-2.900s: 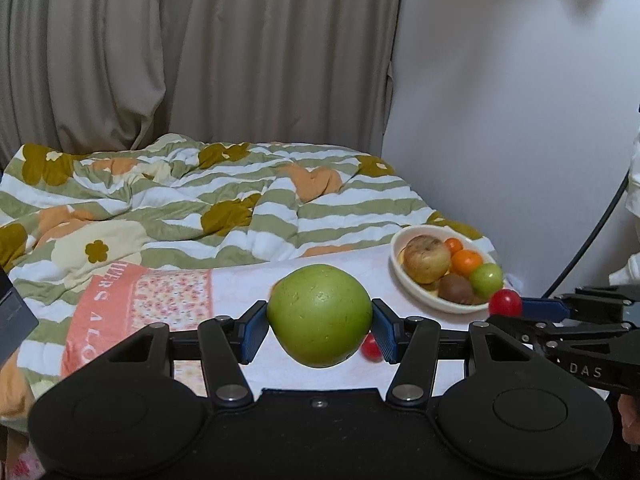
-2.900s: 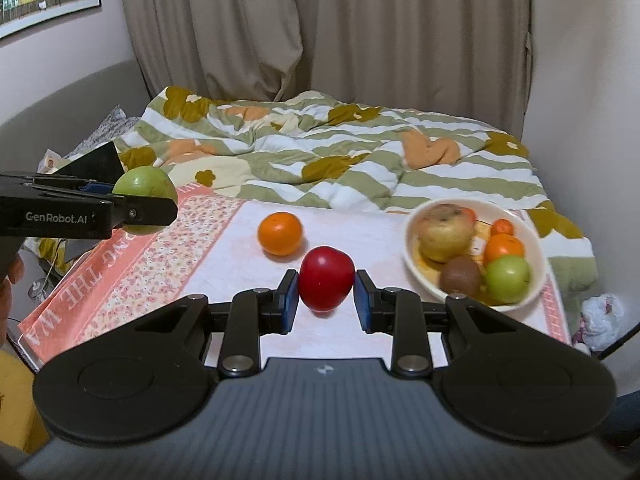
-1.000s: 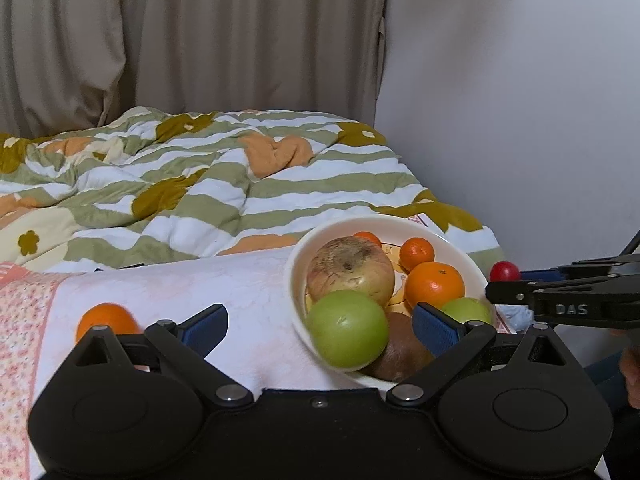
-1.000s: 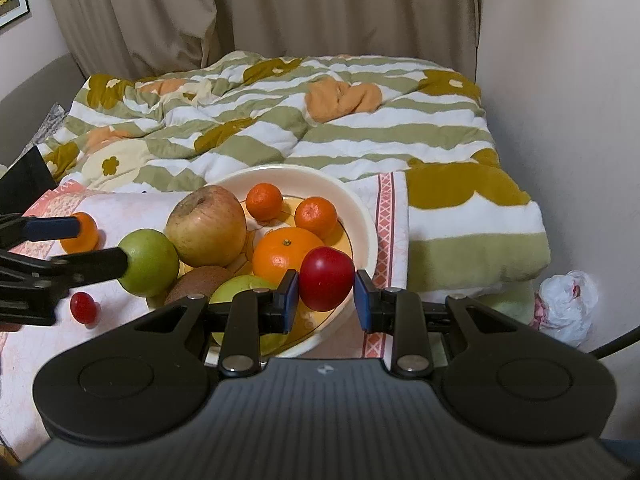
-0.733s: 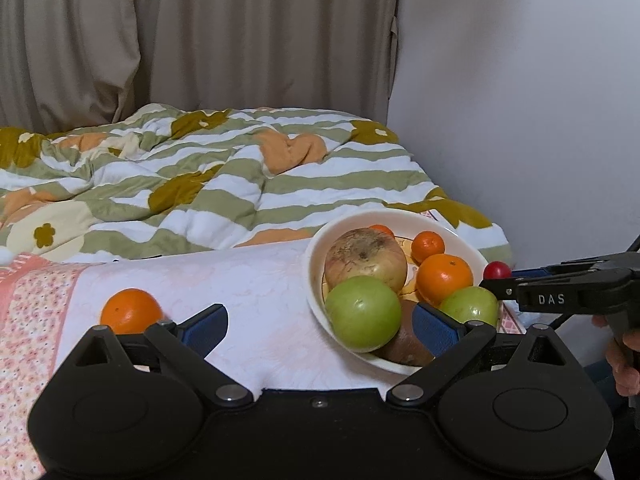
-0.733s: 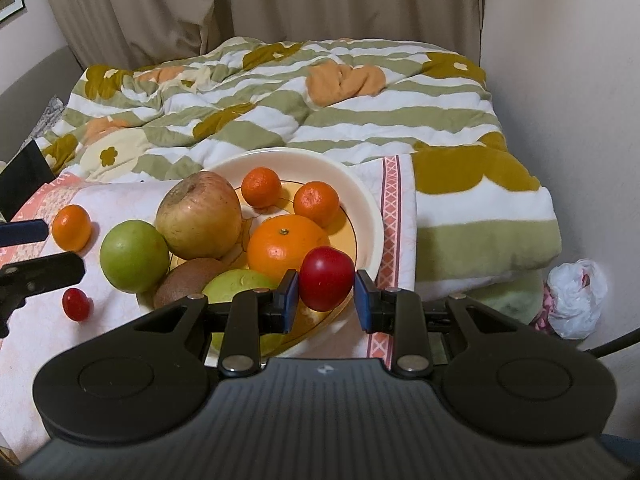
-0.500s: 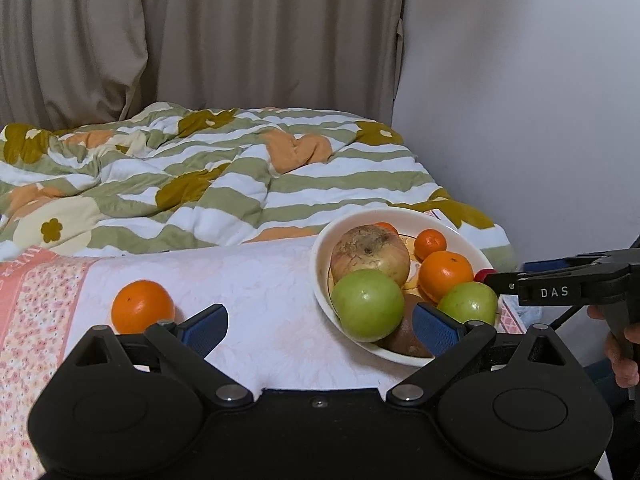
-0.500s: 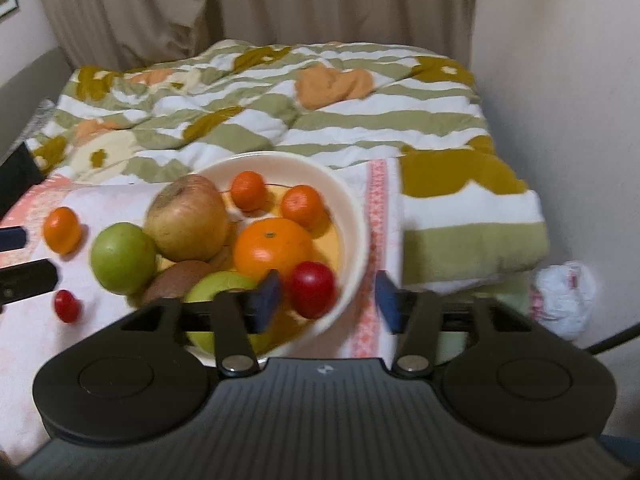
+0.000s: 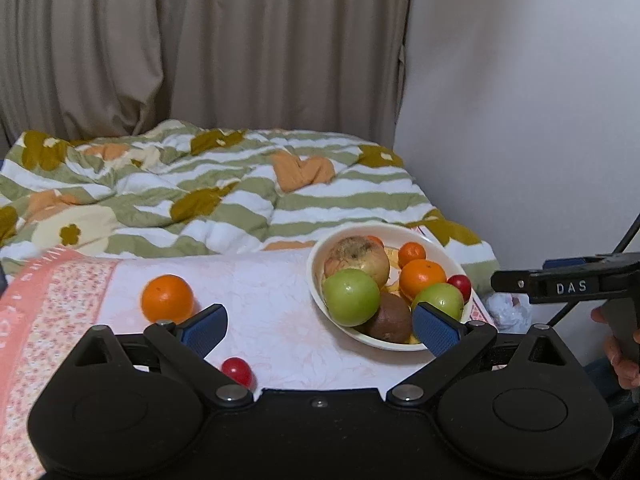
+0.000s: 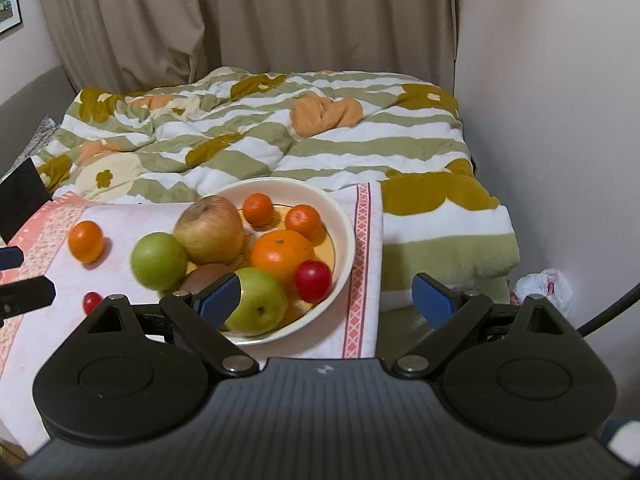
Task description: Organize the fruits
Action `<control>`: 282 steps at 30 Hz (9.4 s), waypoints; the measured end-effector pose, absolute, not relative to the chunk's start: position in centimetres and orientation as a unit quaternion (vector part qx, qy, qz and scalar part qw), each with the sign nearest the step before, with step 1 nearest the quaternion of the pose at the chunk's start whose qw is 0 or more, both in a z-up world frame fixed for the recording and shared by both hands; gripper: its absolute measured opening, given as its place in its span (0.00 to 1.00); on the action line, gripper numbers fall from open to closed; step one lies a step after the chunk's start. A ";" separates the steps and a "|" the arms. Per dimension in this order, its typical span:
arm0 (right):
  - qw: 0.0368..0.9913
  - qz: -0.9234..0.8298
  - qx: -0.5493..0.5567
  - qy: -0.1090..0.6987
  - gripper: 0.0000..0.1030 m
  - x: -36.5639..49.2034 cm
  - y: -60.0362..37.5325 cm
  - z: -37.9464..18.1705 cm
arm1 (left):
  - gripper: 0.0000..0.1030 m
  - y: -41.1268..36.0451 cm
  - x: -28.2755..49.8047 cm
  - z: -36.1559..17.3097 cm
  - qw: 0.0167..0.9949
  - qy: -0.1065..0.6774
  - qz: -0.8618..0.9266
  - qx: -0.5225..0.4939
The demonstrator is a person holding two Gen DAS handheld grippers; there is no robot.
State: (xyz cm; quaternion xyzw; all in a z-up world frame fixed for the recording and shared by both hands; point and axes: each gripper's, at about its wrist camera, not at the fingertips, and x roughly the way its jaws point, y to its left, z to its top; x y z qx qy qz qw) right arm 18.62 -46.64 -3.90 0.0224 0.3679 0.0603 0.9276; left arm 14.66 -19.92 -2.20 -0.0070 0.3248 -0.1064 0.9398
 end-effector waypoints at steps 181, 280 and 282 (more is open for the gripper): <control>0.912 -0.023 0.067 0.405 0.43 27.5 -49.3 -5.3 | 0.79 -32.0 34.2 -8.5 0.854 0.406 -0.289 0.148; 0.949 -0.004 0.009 0.316 1.00 2.5 -31.6 5.8 | 1.00 -6.5 3.6 5.7 0.967 0.251 -0.051 0.014; 0.949 -0.003 0.008 0.316 1.00 2.5 -31.7 5.8 | 1.00 -6.3 3.6 5.7 0.967 0.251 -0.050 0.014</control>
